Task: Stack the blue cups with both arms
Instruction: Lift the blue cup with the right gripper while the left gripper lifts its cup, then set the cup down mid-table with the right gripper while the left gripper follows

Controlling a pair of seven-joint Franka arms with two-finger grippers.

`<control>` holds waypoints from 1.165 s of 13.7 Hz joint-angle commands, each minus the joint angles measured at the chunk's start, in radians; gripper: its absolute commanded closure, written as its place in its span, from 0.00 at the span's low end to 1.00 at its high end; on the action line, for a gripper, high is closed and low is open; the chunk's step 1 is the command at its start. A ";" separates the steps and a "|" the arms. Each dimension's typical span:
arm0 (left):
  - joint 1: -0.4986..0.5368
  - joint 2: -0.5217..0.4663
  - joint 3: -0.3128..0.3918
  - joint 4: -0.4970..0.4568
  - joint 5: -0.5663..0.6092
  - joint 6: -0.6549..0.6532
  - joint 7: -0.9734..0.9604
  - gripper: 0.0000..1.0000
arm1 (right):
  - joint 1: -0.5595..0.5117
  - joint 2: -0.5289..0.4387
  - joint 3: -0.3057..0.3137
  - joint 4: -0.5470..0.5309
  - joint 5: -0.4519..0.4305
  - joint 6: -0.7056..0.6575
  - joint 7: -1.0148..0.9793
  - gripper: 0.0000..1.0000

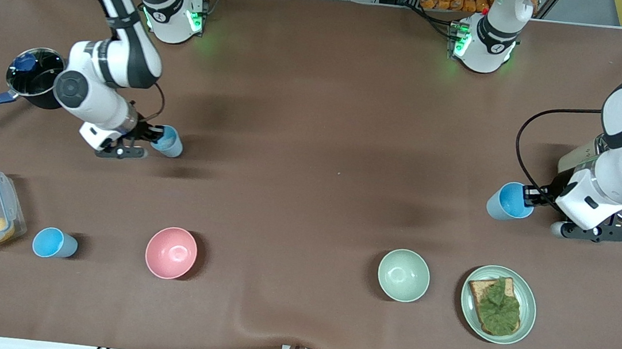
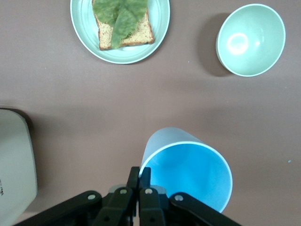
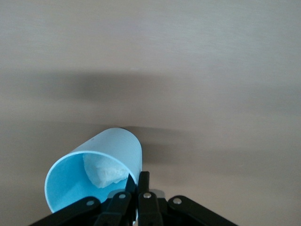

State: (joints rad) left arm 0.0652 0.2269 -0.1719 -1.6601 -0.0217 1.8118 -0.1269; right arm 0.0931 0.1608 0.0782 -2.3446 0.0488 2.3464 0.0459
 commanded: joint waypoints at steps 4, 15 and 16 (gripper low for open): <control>0.004 -0.008 -0.026 0.036 -0.015 -0.054 -0.016 1.00 | 0.227 -0.018 -0.006 0.152 0.125 -0.153 0.180 1.00; -0.012 -0.003 -0.037 0.034 -0.017 -0.055 -0.014 1.00 | 0.643 0.204 -0.008 0.326 0.134 0.043 0.693 1.00; -0.012 -0.001 -0.037 0.034 -0.017 -0.055 -0.014 1.00 | 0.649 0.218 -0.008 0.343 0.134 0.042 0.701 1.00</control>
State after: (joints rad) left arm 0.0566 0.2257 -0.2063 -1.6374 -0.0218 1.7739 -0.1275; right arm 0.7196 0.3186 0.0839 -2.0751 0.1612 2.3929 0.7118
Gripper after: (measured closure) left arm 0.974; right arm 0.974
